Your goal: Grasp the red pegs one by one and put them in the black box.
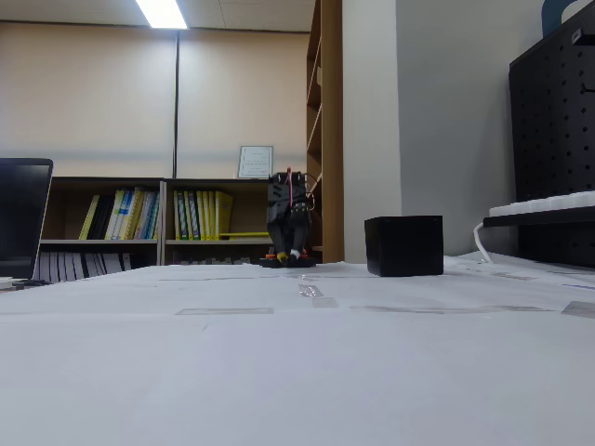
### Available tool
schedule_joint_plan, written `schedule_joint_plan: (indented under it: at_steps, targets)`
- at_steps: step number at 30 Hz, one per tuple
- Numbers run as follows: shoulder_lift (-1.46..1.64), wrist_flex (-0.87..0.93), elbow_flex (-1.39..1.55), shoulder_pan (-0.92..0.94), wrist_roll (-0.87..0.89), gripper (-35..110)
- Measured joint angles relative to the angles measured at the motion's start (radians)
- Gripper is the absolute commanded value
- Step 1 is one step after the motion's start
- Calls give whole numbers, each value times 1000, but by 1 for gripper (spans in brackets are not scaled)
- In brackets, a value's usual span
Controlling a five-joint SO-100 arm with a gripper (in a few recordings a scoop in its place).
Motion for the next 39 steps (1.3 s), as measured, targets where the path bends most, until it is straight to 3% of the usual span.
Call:
schedule_joint_plan:
  at_steps: [18,39]
  targets:
    - [-164,402,-2,-86,12,0]
    - [-221,454,-2,-26,86,0]
